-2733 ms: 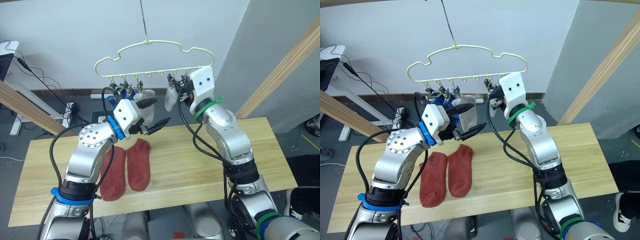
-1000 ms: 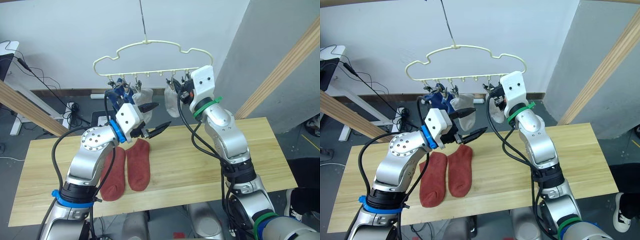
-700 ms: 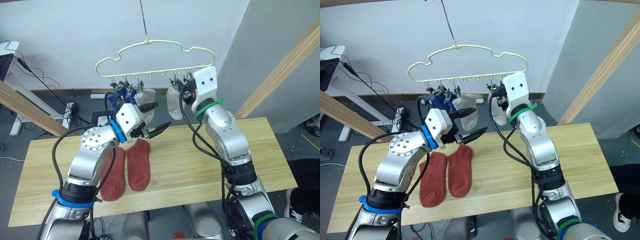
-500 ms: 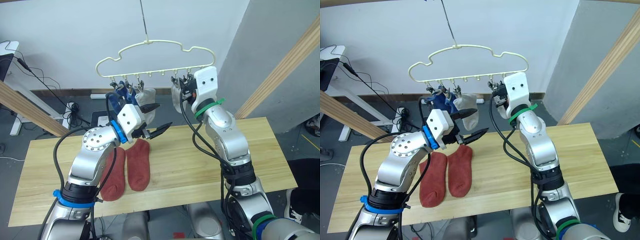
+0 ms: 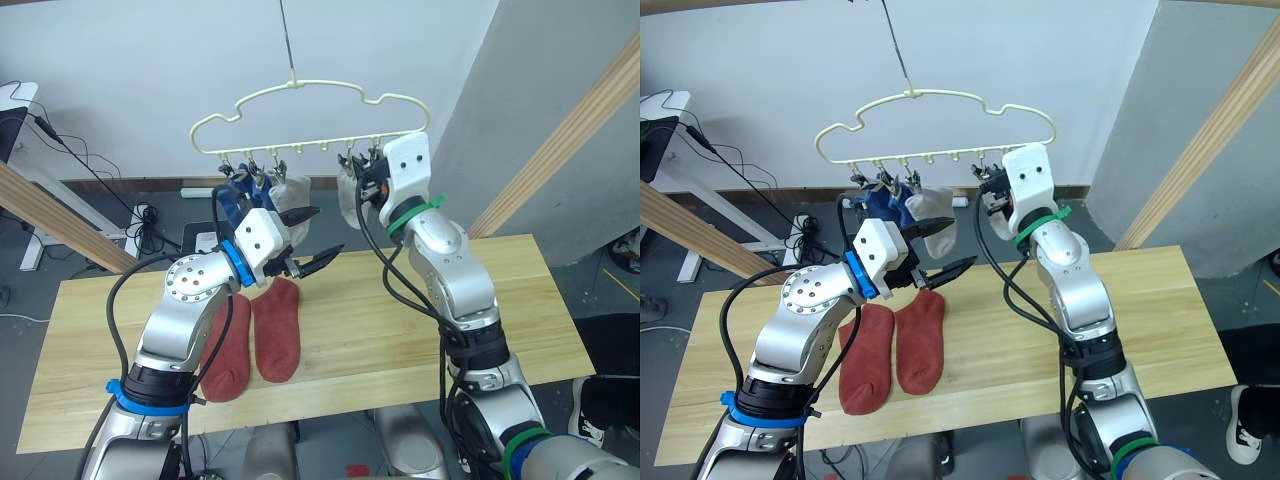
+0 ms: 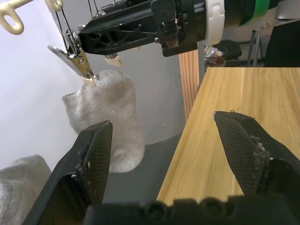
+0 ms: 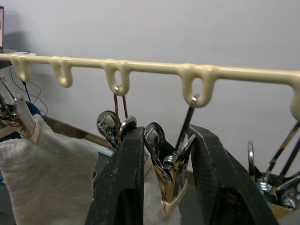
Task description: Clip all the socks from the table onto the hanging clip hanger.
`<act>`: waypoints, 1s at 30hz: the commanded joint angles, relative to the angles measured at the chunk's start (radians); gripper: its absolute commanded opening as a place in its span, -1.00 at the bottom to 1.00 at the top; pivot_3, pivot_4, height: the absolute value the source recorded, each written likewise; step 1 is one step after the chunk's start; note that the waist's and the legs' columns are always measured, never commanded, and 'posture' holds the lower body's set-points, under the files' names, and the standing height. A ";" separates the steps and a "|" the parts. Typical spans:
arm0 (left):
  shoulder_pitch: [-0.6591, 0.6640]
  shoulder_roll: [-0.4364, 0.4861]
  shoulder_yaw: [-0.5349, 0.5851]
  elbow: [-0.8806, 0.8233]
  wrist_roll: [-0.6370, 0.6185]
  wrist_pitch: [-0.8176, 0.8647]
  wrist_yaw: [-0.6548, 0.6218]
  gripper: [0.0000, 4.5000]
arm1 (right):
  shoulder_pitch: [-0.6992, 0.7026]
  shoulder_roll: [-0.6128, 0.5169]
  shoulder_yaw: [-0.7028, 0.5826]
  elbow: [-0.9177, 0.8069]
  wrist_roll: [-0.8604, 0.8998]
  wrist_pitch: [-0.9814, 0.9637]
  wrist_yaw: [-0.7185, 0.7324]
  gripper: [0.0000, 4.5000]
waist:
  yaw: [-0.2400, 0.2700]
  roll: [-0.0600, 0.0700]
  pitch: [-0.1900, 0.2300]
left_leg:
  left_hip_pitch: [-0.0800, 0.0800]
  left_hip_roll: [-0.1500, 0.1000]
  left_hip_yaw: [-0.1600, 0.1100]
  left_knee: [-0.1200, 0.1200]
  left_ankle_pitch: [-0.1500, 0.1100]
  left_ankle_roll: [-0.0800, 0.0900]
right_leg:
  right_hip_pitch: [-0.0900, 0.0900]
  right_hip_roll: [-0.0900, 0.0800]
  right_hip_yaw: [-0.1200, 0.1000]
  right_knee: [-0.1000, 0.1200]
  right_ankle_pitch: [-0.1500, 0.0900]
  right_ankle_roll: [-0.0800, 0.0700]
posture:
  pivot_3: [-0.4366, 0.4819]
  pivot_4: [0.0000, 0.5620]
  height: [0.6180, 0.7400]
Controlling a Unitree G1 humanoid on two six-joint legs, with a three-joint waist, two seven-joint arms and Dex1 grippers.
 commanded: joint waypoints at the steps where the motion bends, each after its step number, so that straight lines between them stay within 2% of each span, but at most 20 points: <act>1: 0.002 0.000 0.006 -0.030 -0.002 -0.024 0.003 0.70 | -0.032 0.013 0.006 0.003 0.009 -0.037 0.008 -0.36 | 0.000 0.000 0.000 | 0.000 0.000 0.000 0.000 0.000 0.000 | 0.000 0.000 0.000 0.000 0.000 0.000 | -0.50 0.01 1.00; 12: 0.010 0.001 0.005 -0.037 0.001 -0.022 0.008 0.70 | -0.047 0.022 0.010 0.039 0.013 -0.060 0.012 -0.36 | 0.000 0.000 0.000 | 0.000 0.000 0.000 0.000 0.000 0.000 | 0.000 0.000 0.000 0.000 0.000 0.000 | -0.47 0.01 1.00; 30: 0.011 -0.003 0.002 -0.020 0.002 -0.037 -0.001 0.70 | 0.018 -0.003 0.006 -0.056 -0.002 0.000 -0.024 -0.36 | 0.000 0.000 0.000 | 0.000 0.000 0.000 0.000 0.000 0.000 | 0.000 0.000 0.000 0.000 0.000 0.000 | -0.51 0.01 1.00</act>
